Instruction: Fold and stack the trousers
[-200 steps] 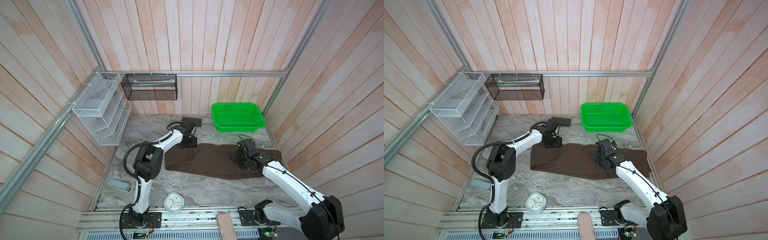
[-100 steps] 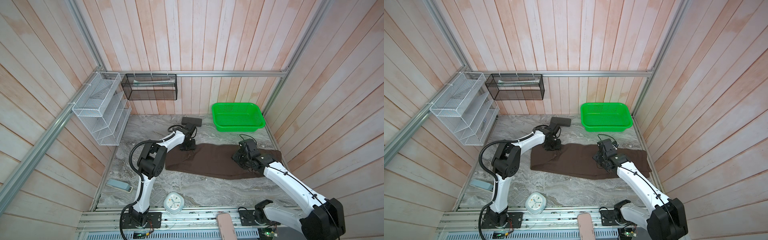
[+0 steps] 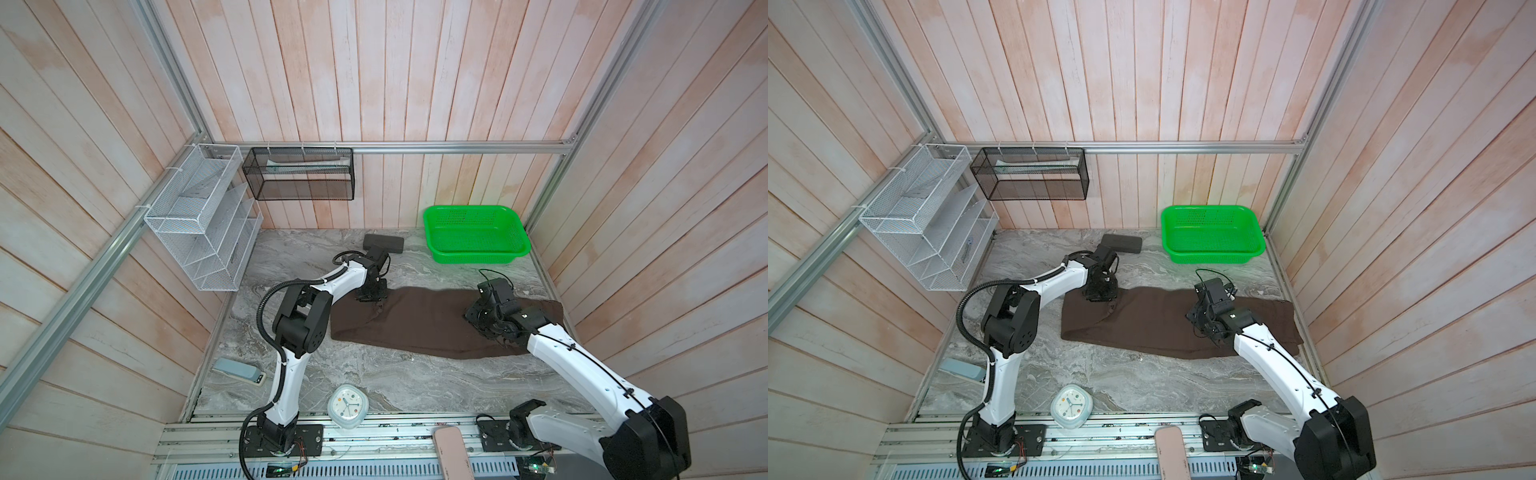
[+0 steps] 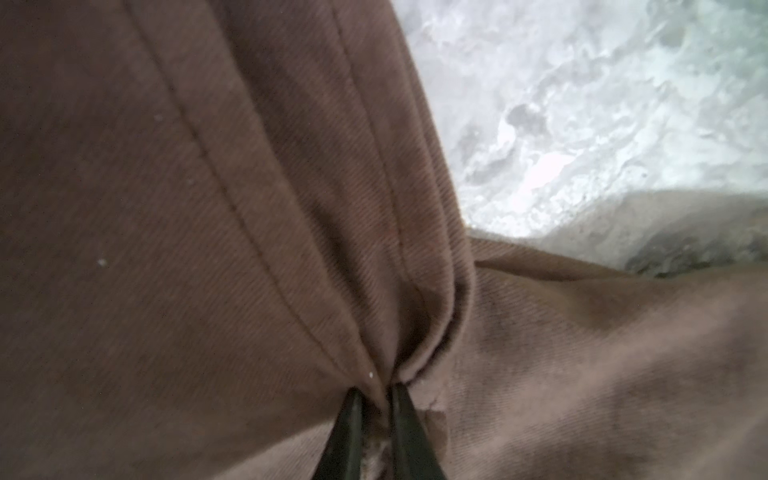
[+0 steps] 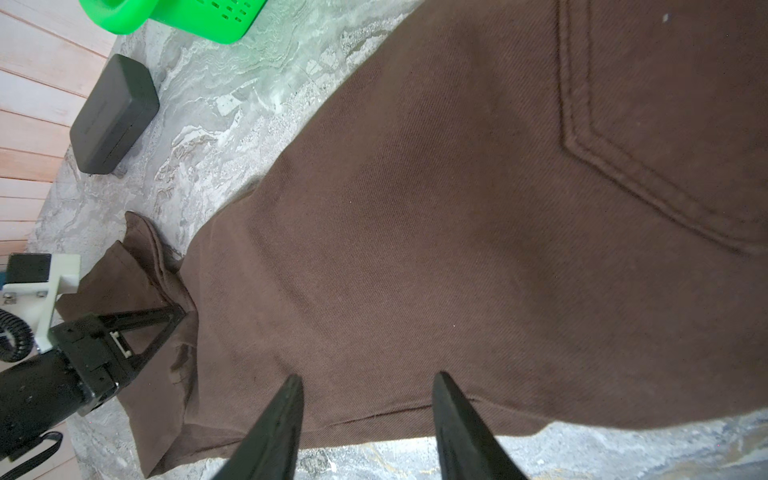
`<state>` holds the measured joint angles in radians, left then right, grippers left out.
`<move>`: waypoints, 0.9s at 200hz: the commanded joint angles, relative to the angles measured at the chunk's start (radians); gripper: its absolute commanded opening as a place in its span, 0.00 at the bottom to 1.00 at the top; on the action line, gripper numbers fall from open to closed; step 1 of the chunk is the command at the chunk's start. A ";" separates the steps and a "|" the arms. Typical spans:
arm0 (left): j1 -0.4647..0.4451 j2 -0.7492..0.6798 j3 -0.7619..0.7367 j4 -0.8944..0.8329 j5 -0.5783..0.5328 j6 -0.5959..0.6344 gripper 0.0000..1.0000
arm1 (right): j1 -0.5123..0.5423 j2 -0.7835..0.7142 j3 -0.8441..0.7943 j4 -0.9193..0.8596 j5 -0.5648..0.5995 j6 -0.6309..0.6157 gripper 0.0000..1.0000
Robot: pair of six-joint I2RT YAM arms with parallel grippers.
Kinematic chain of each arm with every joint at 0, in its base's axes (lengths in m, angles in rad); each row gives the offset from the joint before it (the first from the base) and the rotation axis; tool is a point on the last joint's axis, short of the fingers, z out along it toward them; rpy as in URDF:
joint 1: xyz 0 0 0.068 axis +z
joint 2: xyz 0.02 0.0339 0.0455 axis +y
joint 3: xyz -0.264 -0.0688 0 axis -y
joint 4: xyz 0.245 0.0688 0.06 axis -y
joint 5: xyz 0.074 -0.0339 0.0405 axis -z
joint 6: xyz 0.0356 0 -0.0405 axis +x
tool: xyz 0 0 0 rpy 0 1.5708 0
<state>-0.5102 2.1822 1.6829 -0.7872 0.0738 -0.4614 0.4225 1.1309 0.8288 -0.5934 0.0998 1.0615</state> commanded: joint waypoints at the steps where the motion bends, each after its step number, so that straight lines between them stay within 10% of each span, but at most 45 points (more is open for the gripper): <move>1: -0.009 0.046 -0.019 0.005 0.032 -0.002 0.06 | -0.004 -0.012 -0.010 0.001 0.004 -0.014 0.52; 84: 0.062 -0.201 -0.048 -0.043 -0.081 0.037 0.00 | -0.005 -0.014 0.002 -0.005 0.006 -0.015 0.51; 180: 0.568 -0.453 -0.352 -0.077 -0.161 0.271 0.00 | -0.004 -0.007 0.024 -0.005 0.007 -0.023 0.51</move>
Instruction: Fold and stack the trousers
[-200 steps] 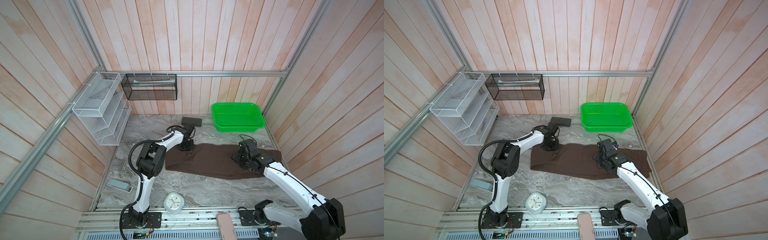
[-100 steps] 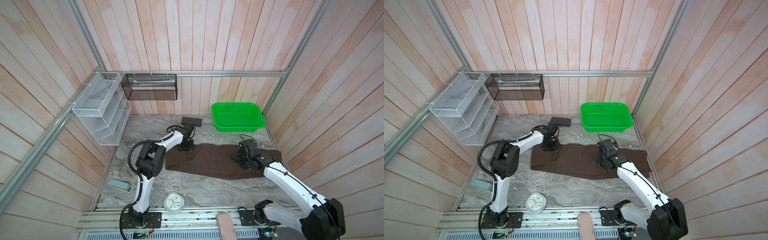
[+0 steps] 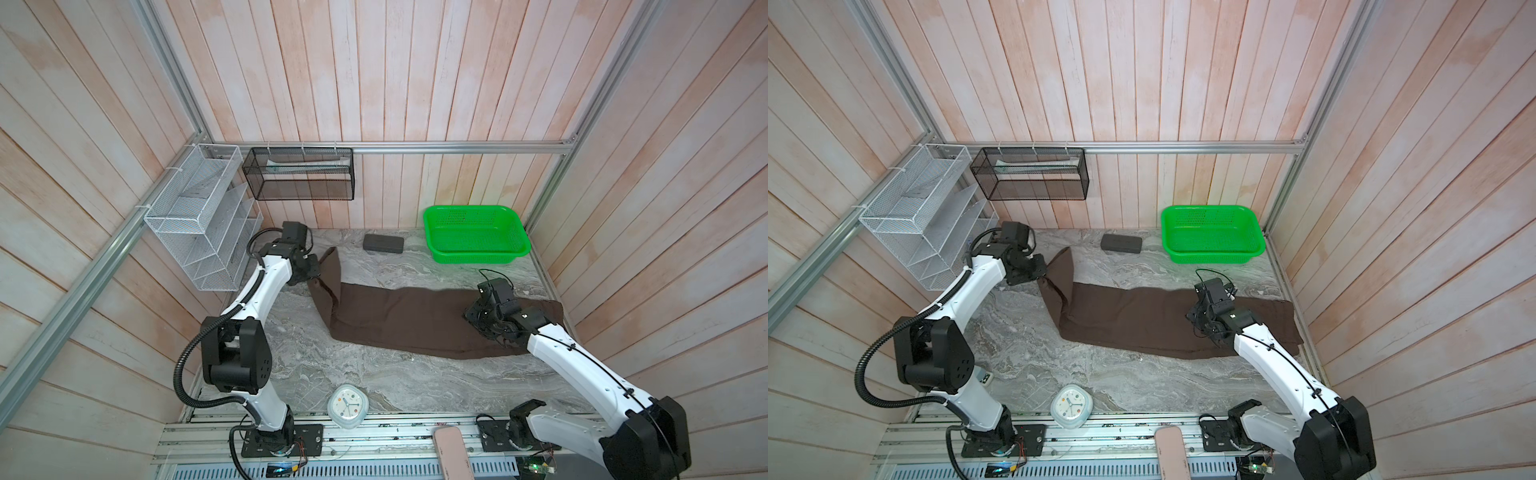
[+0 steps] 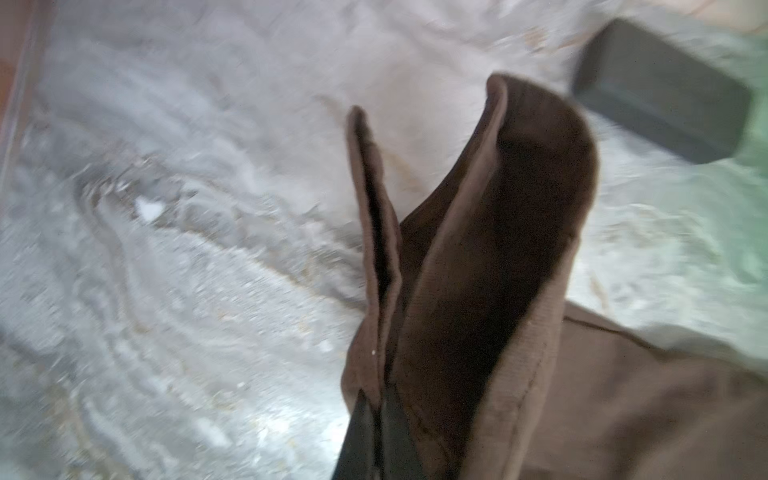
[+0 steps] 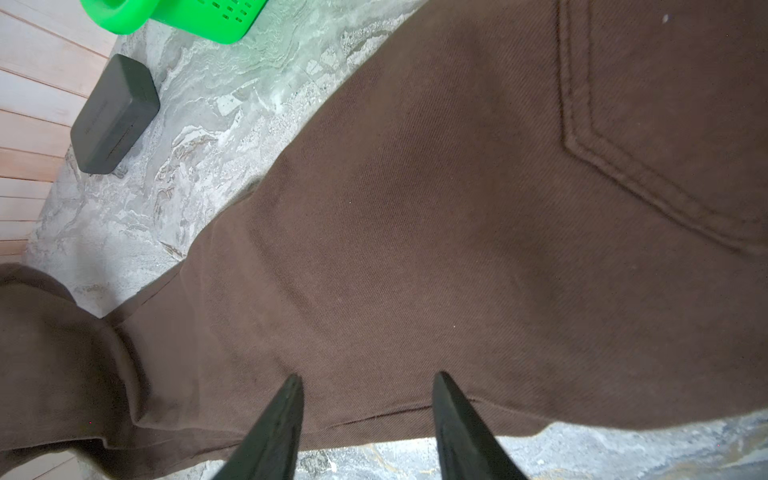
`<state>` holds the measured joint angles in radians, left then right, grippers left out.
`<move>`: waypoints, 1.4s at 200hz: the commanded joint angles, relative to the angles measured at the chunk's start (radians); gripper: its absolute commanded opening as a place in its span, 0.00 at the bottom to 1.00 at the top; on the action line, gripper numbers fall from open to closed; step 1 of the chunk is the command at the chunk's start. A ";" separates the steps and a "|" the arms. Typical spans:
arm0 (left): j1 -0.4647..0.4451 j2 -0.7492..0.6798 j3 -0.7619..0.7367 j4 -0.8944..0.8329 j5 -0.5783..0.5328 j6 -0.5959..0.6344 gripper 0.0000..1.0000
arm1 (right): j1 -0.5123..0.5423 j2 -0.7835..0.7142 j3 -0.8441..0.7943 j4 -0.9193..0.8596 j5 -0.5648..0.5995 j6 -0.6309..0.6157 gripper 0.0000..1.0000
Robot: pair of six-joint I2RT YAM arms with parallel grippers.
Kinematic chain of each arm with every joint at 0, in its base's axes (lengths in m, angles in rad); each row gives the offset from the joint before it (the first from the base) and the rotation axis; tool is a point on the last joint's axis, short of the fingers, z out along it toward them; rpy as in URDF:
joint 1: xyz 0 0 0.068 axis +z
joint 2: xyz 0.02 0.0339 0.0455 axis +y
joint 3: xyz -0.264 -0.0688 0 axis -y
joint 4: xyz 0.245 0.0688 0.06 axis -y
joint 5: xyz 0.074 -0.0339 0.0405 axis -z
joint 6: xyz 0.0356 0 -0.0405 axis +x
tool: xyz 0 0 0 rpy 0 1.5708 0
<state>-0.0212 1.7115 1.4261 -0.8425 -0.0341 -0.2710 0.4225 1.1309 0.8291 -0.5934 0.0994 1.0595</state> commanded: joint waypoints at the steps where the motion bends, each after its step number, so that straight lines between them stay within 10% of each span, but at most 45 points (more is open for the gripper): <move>1: 0.083 0.017 -0.099 -0.021 -0.055 0.082 0.00 | -0.005 -0.006 0.024 -0.005 0.008 -0.021 0.52; 14: 0.127 0.025 -0.134 -0.023 -0.078 0.083 0.06 | -0.004 0.001 0.026 -0.004 0.007 -0.023 0.52; 43: 0.159 0.025 -0.156 -0.051 -0.211 0.049 0.55 | -0.003 0.016 0.037 0.001 0.002 -0.027 0.52; 70: 0.161 -0.032 -0.126 -0.063 -0.246 0.021 0.61 | -0.004 0.023 0.047 -0.004 0.006 -0.035 0.52; 125: 0.127 -0.056 -0.199 0.013 0.097 0.011 0.72 | -0.004 0.050 0.028 0.027 -0.007 -0.035 0.51; 210: 0.155 0.054 -0.289 0.149 0.078 -0.064 0.58 | -0.002 0.038 0.012 0.026 -0.005 -0.033 0.52; 280: 0.191 0.072 -0.287 0.150 0.016 -0.066 0.22 | -0.005 0.033 0.005 0.026 0.000 -0.032 0.52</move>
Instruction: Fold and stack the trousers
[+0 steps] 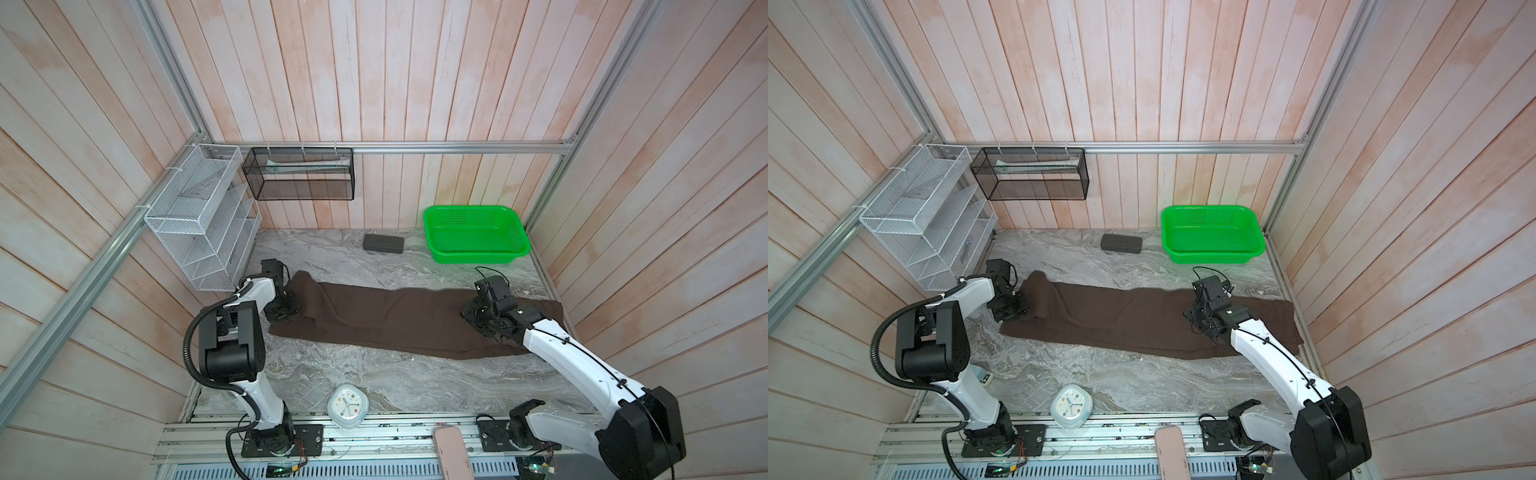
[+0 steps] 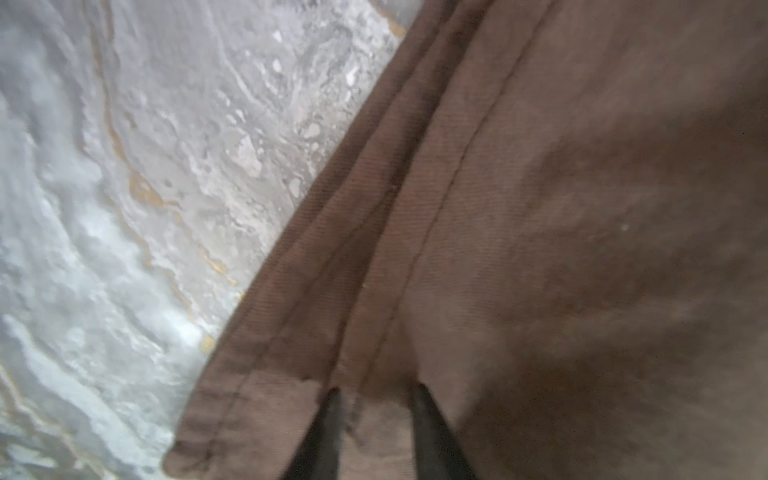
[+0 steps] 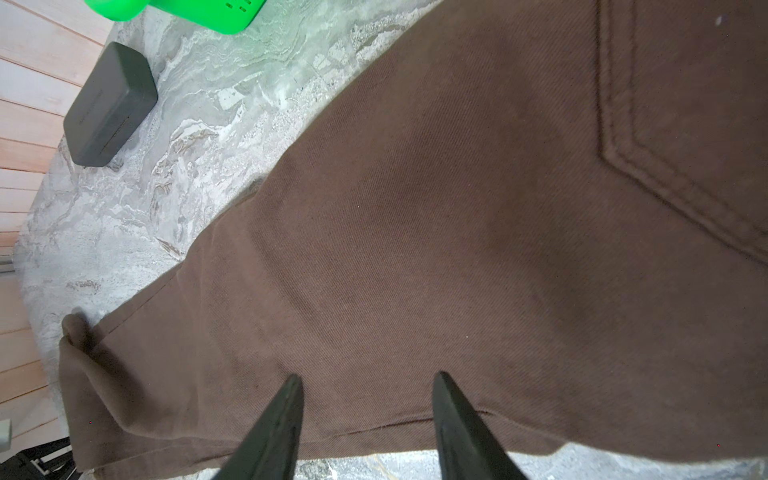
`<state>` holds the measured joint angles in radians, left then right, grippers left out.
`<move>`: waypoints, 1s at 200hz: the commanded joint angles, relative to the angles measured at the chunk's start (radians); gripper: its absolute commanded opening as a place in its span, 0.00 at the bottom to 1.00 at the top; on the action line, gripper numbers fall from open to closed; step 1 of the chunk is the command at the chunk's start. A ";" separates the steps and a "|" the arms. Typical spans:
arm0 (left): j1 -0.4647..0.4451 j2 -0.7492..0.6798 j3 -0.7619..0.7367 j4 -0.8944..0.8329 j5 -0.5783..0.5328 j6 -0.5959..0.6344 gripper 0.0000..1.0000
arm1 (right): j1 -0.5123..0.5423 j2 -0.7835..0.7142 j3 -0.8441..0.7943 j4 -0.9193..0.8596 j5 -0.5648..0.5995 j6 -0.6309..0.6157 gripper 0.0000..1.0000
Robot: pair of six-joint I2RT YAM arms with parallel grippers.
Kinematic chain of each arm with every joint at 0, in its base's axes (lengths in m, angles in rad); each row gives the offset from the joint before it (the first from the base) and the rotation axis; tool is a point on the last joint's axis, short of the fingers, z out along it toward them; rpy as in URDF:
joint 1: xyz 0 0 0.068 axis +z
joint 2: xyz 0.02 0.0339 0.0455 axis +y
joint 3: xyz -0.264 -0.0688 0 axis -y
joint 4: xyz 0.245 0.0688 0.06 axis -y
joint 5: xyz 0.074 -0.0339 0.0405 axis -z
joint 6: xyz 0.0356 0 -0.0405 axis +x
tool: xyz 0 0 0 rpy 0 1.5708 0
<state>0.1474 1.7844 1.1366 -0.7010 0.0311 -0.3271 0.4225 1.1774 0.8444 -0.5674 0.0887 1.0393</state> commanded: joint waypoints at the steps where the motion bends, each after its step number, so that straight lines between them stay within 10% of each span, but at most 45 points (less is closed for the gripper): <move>1: 0.023 -0.001 0.003 0.008 -0.050 -0.010 0.22 | -0.005 -0.013 -0.010 0.000 0.011 -0.012 0.52; 60: 0.032 -0.004 0.006 -0.002 -0.050 0.002 0.00 | -0.004 -0.018 -0.018 0.010 0.004 -0.008 0.52; 200: 0.074 -0.166 0.030 -0.188 -0.406 0.079 0.00 | -0.033 -0.015 -0.019 0.019 0.009 -0.057 0.52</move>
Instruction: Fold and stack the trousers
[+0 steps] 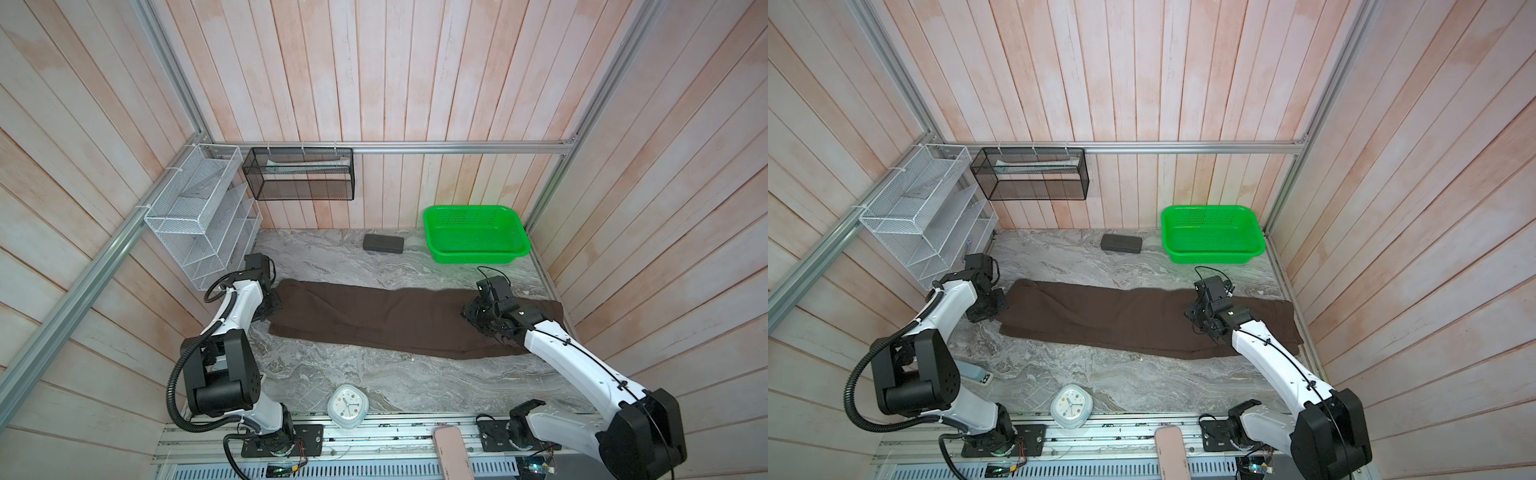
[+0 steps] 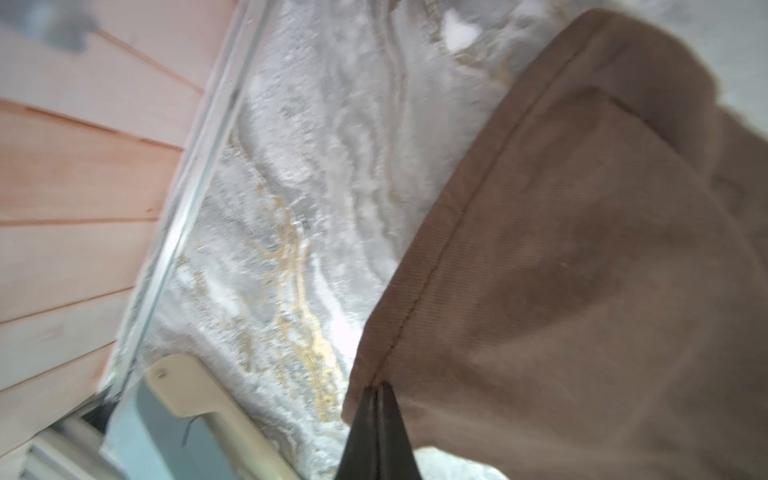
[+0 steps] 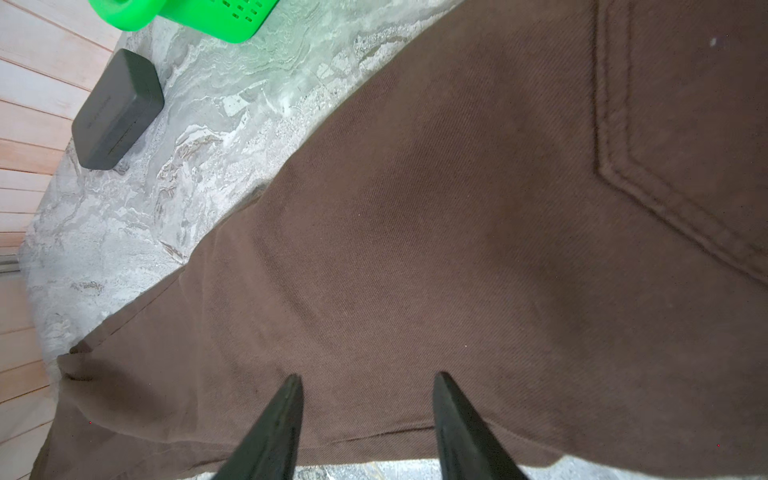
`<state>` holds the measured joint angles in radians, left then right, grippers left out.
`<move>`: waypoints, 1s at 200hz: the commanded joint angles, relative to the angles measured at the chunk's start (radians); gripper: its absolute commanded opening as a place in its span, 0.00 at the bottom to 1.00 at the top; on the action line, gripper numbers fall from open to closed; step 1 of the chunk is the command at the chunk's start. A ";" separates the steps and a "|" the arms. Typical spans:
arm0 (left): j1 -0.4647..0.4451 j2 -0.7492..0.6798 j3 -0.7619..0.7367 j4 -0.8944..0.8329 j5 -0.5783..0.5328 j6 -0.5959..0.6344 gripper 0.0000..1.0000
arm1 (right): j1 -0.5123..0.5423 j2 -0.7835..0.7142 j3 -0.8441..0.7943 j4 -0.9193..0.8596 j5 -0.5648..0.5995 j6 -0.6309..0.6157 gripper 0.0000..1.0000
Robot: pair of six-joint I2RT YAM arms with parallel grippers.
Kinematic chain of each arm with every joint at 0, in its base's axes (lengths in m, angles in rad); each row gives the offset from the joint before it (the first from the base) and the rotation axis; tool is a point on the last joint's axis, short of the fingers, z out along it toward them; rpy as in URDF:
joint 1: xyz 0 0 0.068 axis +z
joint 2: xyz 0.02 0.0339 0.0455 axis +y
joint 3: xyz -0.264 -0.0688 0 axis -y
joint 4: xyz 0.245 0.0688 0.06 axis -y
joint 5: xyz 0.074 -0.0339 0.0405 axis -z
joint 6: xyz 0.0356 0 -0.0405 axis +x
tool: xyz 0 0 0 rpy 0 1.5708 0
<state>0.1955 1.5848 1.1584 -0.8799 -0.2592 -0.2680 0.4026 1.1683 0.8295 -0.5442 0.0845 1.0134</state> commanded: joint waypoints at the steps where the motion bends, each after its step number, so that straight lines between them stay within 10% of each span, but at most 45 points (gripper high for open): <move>1: 0.027 0.036 0.008 -0.009 -0.117 0.020 0.00 | -0.014 -0.007 -0.004 -0.005 0.013 -0.032 0.52; 50: 0.035 0.131 0.046 -0.018 -0.109 0.039 0.00 | -0.041 0.002 0.009 -0.042 0.046 -0.059 0.53; 72: 0.028 0.134 0.041 -0.026 -0.083 0.043 0.43 | -0.042 0.005 0.018 -0.058 0.059 -0.064 0.53; 95: 0.004 0.059 0.049 -0.021 -0.025 0.036 0.55 | -0.048 0.001 0.036 -0.078 0.070 -0.069 0.53; 200: -0.255 0.135 -0.006 0.203 0.412 -0.080 0.58 | -0.340 -0.017 0.024 -0.065 0.072 -0.186 0.56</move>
<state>-0.0624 1.6310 1.2110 -0.7467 0.0528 -0.3122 0.1501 1.1679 0.8581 -0.5987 0.1570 0.8814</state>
